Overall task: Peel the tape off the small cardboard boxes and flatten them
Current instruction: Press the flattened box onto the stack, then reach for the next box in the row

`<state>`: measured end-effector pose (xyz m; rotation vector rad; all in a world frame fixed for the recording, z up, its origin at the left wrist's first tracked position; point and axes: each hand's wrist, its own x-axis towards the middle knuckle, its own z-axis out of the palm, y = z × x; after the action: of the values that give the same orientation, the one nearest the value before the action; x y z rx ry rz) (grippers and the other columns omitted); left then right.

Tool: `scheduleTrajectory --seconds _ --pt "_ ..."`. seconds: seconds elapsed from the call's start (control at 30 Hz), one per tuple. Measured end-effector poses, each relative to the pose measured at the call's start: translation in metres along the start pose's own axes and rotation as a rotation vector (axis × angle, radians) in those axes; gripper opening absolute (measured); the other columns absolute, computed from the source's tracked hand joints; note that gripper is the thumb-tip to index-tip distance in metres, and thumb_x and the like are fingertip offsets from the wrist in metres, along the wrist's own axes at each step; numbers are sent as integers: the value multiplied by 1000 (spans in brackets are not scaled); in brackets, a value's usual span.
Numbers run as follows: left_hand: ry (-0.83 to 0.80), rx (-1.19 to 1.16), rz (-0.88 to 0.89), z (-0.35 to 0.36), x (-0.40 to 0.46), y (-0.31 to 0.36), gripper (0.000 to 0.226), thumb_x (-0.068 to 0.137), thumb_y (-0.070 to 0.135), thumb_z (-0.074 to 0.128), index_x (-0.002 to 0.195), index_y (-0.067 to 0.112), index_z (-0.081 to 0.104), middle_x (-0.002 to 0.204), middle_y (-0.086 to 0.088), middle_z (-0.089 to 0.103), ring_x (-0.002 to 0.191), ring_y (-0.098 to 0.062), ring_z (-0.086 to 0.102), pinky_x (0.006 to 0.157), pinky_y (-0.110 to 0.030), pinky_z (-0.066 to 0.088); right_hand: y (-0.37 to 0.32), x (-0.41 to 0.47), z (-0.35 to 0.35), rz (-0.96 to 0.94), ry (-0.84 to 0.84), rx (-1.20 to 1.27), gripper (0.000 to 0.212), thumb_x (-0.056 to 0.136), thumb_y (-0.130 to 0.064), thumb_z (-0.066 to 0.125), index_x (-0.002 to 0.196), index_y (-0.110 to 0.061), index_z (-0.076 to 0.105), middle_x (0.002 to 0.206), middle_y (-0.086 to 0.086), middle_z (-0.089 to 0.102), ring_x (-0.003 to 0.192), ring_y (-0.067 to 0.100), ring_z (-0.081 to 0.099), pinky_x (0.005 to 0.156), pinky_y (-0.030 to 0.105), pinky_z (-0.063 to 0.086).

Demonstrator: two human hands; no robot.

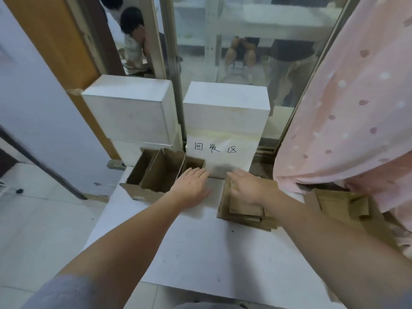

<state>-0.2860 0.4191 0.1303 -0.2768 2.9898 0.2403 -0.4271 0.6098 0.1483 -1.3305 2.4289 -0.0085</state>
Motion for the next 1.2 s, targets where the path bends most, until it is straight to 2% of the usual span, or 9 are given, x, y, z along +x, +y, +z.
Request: scheduleTrajectory --seconds 0.17,0.33,0.43,0.57,0.77,0.93,1.1,1.2 --pt "23 -16 -156 -26 -37 -37 69 107 55 37 164 18 23 171 -3 23 158 -19 17 129 -39 6 -49 26 -25 -125 -7 -31 68 105 -40 46 161 -14 20 167 10 20 154 27 18 125 36 17" --pt "56 -30 -339 -44 -85 -59 69 107 55 38 164 19 23 171 -2 22 158 -20 16 129 -40 8 -105 46 -35 -274 0 -67 66 103 -42 48 159 -12 28 162 9 32 150 26 26 120 34 23" --pt "64 -92 -440 -51 -111 -72 68 107 55 40 164 22 23 171 -1 21 158 -22 15 128 -41 10 -139 57 -34 -328 -35 -60 68 104 -43 47 160 -12 24 166 8 25 154 24 20 124 35 18" --pt "71 -96 -492 -51 -141 -99 68 107 57 38 163 20 27 169 -2 27 154 -24 25 126 -41 19 -182 69 -29 -355 -80 -47 68 105 -43 46 162 -15 20 168 6 20 155 23 15 126 38 16" --pt "84 -69 -463 -46 -166 -160 65 107 55 41 160 20 31 166 -2 34 152 -23 31 126 -41 22 -248 88 -19 -329 -57 -24 65 105 -38 49 160 -16 24 166 5 26 153 23 24 123 38 22" --pt "43 -51 -373 -39 -171 -212 66 108 53 39 162 16 28 168 -4 30 154 -24 27 127 -40 18 -299 112 -4 -205 -69 34 54 105 -35 51 151 -11 38 156 9 41 145 26 36 118 39 33" --pt "-18 -79 -271 -27 -166 -250 68 107 54 41 162 17 25 168 -4 30 153 -24 28 126 -39 20 -326 116 13 -70 -91 90 56 104 -37 51 150 -9 38 154 11 42 143 27 37 117 41 34" --pt "-27 -95 -218 -25 -150 -264 69 108 52 42 163 16 23 168 -5 29 154 -25 26 126 -39 18 -330 120 18 -12 -84 127 61 105 -37 50 155 -8 32 159 11 36 148 26 31 120 40 29"
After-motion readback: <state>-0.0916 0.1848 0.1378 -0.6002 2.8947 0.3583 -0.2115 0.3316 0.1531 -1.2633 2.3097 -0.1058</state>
